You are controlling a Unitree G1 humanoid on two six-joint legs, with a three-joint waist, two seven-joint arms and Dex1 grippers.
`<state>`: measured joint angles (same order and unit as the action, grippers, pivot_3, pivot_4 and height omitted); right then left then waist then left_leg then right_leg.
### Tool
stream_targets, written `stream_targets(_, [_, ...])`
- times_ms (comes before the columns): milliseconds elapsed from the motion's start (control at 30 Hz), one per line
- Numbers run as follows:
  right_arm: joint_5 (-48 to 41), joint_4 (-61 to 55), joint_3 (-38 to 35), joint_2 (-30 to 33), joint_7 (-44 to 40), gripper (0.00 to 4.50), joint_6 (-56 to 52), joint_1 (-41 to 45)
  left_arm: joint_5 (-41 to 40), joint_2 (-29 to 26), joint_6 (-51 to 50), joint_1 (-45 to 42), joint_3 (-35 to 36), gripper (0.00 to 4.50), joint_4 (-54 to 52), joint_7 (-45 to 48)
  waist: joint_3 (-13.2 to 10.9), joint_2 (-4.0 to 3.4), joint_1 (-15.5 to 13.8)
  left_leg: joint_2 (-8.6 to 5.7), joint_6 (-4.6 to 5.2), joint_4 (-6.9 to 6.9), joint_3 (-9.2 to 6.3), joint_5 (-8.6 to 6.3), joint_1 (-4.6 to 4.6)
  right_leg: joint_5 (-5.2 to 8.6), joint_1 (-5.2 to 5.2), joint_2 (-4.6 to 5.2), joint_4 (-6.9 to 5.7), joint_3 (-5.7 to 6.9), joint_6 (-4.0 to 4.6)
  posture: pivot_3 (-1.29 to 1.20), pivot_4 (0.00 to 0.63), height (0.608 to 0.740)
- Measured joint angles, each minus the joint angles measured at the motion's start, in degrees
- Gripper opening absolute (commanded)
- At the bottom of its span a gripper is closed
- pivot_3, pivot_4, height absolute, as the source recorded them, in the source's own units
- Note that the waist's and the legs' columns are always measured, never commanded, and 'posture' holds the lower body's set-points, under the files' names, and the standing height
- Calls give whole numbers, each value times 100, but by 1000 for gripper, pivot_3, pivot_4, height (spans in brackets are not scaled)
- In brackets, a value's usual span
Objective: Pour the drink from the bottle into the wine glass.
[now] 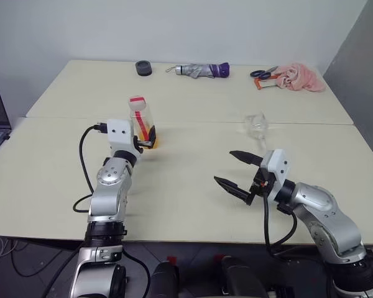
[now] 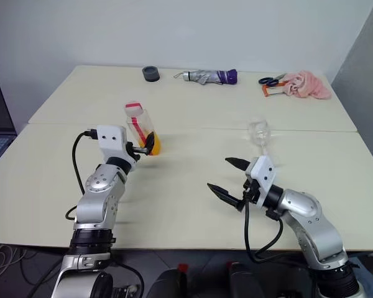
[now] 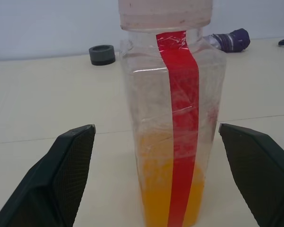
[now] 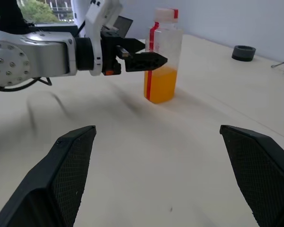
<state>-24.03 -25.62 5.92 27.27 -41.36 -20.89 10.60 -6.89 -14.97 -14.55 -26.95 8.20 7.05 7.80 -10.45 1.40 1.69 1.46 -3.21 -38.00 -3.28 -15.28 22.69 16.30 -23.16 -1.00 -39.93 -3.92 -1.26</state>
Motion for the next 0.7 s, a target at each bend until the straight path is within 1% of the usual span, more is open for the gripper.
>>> stream_targets(267, [-45,0,106,-26,-114,4500,-129,164,105,123,123,-361,-14,4480,379,-175,0,0,-1,-1,0,-1,-1,0,2,0,-1,1,0,1,0,0,150,740])
stream_targets(500, [-23,0,191,-76,-119,4500,-134,190,193,170,300,-855,-4,4480,965,-401,0,0,1,-6,0,-1,-2,0,3,-1,-1,2,0,3,-1,0,150,740])
stream_targets(700, [-7,12,218,-111,-111,4500,-134,195,255,193,365,-1000,-5,4480,1249,-500,0,0,2,-4,0,-1,-3,0,3,-1,-1,2,0,4,-1,0,150,740])
